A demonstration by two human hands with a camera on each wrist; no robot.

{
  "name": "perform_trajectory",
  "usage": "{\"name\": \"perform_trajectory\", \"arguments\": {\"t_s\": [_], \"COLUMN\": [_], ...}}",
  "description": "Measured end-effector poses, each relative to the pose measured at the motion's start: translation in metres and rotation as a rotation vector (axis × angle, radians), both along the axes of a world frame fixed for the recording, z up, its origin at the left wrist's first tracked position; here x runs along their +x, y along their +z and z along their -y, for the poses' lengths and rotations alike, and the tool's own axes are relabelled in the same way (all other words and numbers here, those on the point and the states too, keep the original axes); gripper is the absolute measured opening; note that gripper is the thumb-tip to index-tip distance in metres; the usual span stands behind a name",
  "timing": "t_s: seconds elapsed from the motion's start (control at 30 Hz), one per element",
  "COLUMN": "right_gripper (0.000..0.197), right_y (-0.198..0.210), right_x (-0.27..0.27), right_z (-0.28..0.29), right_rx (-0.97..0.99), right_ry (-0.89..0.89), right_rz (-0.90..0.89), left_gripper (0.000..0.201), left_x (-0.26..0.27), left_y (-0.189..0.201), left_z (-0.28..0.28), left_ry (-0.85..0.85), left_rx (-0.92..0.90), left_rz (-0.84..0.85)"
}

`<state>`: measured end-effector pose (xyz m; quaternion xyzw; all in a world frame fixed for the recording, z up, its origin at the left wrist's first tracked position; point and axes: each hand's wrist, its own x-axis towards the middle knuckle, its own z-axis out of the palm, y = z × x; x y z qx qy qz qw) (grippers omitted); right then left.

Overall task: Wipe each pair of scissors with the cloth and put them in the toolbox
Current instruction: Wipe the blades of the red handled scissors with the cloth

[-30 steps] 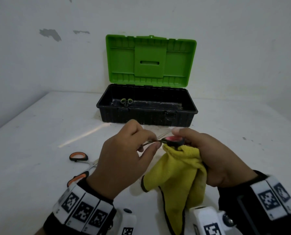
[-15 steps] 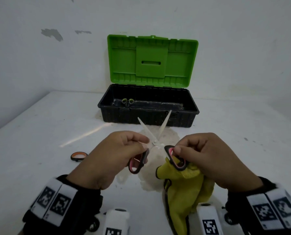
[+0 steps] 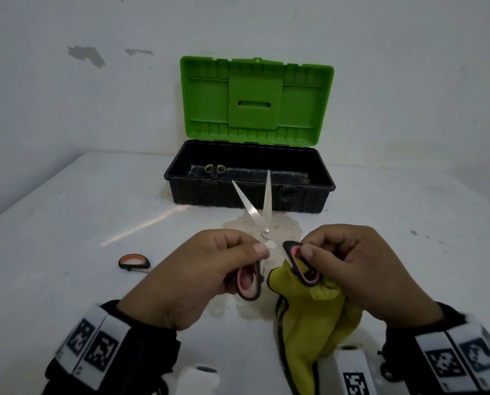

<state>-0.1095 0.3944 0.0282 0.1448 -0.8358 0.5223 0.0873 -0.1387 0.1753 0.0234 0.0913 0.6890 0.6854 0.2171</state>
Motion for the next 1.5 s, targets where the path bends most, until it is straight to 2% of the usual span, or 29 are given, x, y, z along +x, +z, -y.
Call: {"name": "perform_trajectory", "arguments": {"t_s": [0.1, 0.23, 0.37, 0.5, 0.6, 0.77, 0.83, 0.97, 1.07, 1.23, 1.37, 1.5], "right_gripper": [0.014, 0.012, 0.017, 0.018, 0.020, 0.026, 0.026, 0.010, 0.016, 0.014, 0.019, 0.013], "right_y": [0.000, 0.000, 0.000, -0.001, 0.000, 0.010, 0.020, 0.032, 0.021, 0.000, -0.006, -0.010], "right_x": [-0.001, -0.001, 0.001, 0.005, 0.006, 0.004, 0.005, 0.007, 0.003, 0.002, 0.000, -0.001], "right_z": [-0.002, -0.004, -0.003, -0.006, -0.013, -0.033, -0.030, -0.002, 0.020, 0.035, 0.035, 0.033], "right_rx": [0.033, 0.048, 0.030, -0.004, -0.076, -0.218, -0.282, -0.291, -0.172, 0.193, 0.321, 0.374], "right_ry": [-0.005, -0.016, -0.026, -0.022, -0.126, -0.381, -0.401, -0.326, -0.237, -0.225, -0.235, -0.235], "right_rz": [-0.001, -0.004, -0.006, 0.032, 0.036, -0.070, -0.140, -0.223, -0.231, -0.293, -0.406, -0.480], "left_gripper": [0.019, 0.020, 0.016, 0.032, 0.035, 0.031, 0.031, 0.032, 0.033, 0.032, 0.033, 0.030], "left_x": [-0.001, 0.000, 0.002, 0.003, 0.004, 0.004, 0.004, 0.006, 0.008, 0.006, 0.005, 0.007], "left_y": [-0.001, 0.000, -0.001, -0.006, -0.005, -0.003, -0.002, -0.003, -0.002, -0.003, -0.005, -0.006], "left_z": [0.000, -0.001, -0.005, -0.010, -0.009, -0.007, -0.009, -0.013, -0.015, -0.012, -0.012, -0.012], "left_ry": [0.028, 0.032, 0.091, 0.220, 0.263, 0.307, 0.319, 0.302, 0.292, 0.297, 0.300, 0.275], "left_rx": [-0.068, -0.044, -0.072, -0.185, -0.259, -0.365, -0.398, -0.414, -0.421, -0.440, -0.428, -0.451], "left_rz": [-0.055, -0.044, -0.110, -0.318, -0.445, -0.522, -0.525, -0.526, -0.521, -0.540, -0.555, -0.578]}}
